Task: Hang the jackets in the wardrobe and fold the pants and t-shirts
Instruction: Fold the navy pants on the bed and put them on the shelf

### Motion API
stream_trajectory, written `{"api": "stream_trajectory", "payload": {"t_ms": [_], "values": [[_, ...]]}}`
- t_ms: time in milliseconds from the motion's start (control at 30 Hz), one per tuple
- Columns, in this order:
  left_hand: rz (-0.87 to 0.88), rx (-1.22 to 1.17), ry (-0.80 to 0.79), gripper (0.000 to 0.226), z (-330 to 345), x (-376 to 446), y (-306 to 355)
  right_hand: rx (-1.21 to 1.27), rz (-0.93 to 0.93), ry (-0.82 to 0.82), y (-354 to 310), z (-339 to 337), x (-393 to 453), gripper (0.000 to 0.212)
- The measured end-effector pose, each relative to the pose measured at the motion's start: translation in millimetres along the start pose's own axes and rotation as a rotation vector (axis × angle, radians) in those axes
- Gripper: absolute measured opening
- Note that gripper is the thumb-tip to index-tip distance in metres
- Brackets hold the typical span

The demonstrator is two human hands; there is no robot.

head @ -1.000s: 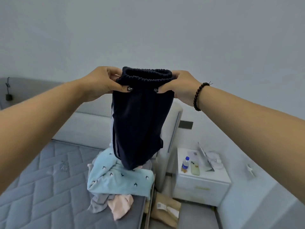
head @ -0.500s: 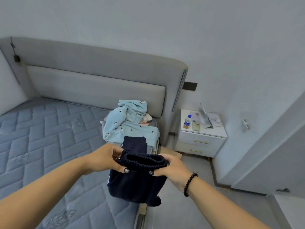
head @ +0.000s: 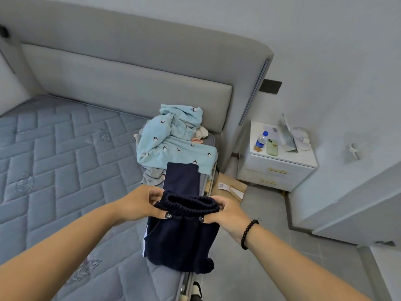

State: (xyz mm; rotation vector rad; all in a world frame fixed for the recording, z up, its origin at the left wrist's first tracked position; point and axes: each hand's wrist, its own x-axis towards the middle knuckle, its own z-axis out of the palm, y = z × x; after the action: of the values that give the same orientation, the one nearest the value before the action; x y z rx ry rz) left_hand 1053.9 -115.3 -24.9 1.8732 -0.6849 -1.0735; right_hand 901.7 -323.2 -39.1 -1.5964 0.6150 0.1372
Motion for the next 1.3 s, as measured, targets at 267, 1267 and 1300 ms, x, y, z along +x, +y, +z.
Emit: {"api": "stream_trajectory", "payload": {"t_ms": [267,1267,1300], "values": [[-0.015,0.229,0.038,0.076,-76.2,153.0,-36.7,-0.048,0.121,-0.036,-20.5,-27.8,178.4,0.040],[-0.701,-0.186,0.517,0.039,73.4,204.5,-332.5,-0.087,0.625,0.089,296.7,71.8,251.3,0.028],[-0.719,-0.207,0.525,0.035,75.7,202.6,-333.8,-0.032,0.705,0.052,302.4,70.9,245.9,0.021]]}}
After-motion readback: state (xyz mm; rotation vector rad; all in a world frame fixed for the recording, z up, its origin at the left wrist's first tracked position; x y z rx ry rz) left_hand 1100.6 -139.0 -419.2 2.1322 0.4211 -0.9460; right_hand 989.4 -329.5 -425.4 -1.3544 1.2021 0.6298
